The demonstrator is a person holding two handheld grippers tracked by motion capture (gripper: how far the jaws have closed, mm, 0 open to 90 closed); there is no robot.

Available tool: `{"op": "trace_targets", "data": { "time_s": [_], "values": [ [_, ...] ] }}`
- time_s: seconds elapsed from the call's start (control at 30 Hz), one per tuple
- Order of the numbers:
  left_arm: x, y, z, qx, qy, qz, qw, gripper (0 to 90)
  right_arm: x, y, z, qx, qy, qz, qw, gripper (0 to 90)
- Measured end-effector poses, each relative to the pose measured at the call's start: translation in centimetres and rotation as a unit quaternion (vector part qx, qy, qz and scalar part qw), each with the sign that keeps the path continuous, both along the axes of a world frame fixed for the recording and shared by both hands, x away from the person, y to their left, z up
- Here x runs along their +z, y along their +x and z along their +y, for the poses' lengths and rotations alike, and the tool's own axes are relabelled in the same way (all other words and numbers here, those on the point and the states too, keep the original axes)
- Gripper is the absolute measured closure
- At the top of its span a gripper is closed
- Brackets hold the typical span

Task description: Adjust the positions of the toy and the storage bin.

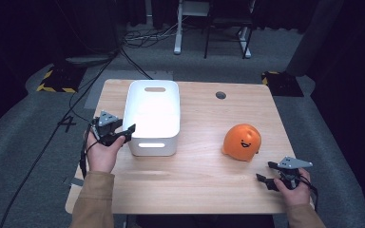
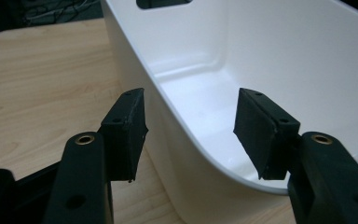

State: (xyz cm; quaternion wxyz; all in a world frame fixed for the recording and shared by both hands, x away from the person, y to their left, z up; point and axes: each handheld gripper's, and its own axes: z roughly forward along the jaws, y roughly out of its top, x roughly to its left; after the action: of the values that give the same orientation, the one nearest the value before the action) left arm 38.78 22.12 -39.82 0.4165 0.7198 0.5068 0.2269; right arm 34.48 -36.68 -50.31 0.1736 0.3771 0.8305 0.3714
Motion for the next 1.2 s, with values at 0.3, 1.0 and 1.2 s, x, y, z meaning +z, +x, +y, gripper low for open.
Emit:
{"op": "trace_targets", "data": {
  "time_s": [0.3,1.0,1.2],
  "values": [
    [-0.5,0.1,-0.1,-0.007,-0.029,-0.001,0.9996,47.2,0.0,0.0,0.0,0.000,0.000,0.000,1.0000,22.7],
    [-0.8,-4.6,-4.4,-0.049,-0.035,-0.020,0.9980,42.2,0.0,0.0,0.0,0.001,-0.001,0.000,1.0000,22.7],
    [-0.9,-6.1,-6.0,-0.058,-0.039,-0.026,0.9972,39.9,0.0,0.0,0.0,-0.001,0.001,-0.001,1.0000,22.7]
  ]
}}
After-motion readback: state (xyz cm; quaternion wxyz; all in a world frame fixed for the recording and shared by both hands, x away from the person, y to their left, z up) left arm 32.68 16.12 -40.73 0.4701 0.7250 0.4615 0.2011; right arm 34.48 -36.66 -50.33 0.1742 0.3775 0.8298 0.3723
